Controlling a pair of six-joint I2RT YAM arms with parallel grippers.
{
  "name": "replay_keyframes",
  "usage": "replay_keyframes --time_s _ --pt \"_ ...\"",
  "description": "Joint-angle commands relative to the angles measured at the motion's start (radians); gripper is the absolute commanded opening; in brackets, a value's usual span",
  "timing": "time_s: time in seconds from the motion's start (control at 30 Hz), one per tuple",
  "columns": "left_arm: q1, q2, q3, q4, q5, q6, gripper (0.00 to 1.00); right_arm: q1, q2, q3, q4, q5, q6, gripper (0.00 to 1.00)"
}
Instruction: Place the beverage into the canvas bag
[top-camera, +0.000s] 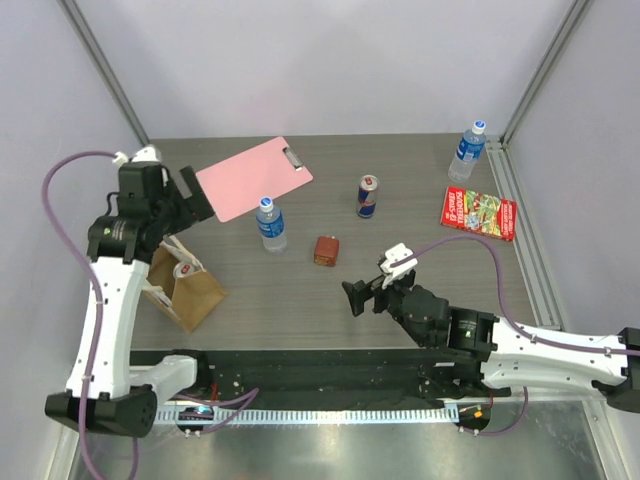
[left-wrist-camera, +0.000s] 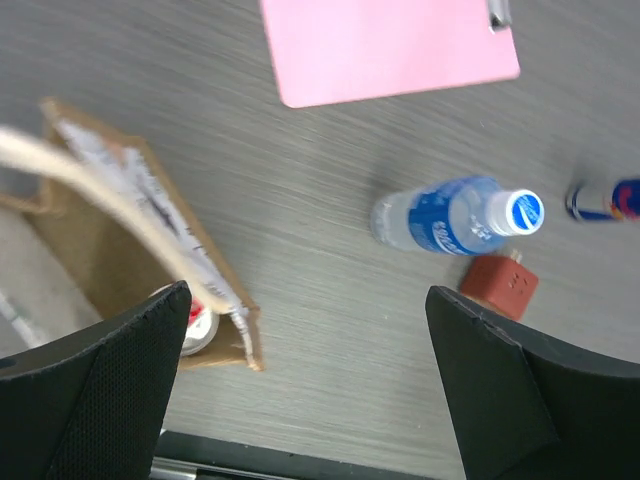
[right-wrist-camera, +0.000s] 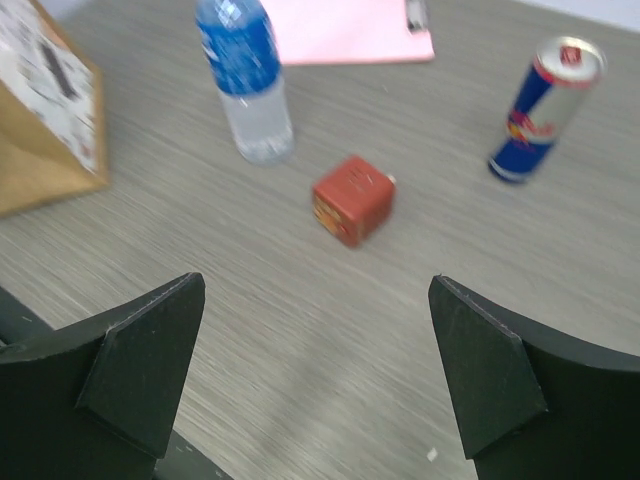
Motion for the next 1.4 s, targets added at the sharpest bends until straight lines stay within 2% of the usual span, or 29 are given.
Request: replay_keyframes --time_s 0.0,0.17,0.4,0.53,0.67,0.83,1.0,1.2,1.37 --pt "-0.134 0.056 0.032 0.057 -0.048 0.047 1.00 -0.002 -0.047 -0.042 -0.083 0.098 0.085 1.00" --pt "-0.260 0.132 0.026 0.170 -0.086 0.042 0.99 -0.003 -0.152 -0.116 -0.154 0.127 0.131 1.00" --pt "-0.369 0.285 0.027 0.265 -0.099 0.054 0.98 -0.002 -0.238 -0.139 -0.165 0.135 0.143 1.00" --pt "-0.391 0.342 -0.005 0.361 -0.102 0.119 0.98 -0.003 -0.253 -0.145 -0.167 0.124 0.151 1.00" --pt "-0.395 0.409 -0.010 0.391 -0.044 0.162 0.94 -0.002 -0.253 -0.145 -0.167 0.133 0.151 1.00" --pt "-0.401 0.463 -0.030 0.394 -0.037 0.182 0.89 -0.002 -0.256 -0.147 -0.167 0.142 0.153 1.00" --pt "-0.412 0.491 -0.028 0.374 -0.089 0.166 0.82 -0.003 -0.258 -0.148 -0.167 0.155 0.154 1.00" --pt "-0.423 0.504 -0.034 0.372 -0.073 0.154 0.73 -0.003 -0.258 -0.150 -0.167 0.158 0.154 1.00" --pt "-0.429 0.506 -0.042 0.362 -0.092 0.142 0.54 -0.003 -0.258 -0.150 -0.165 0.162 0.153 1.00"
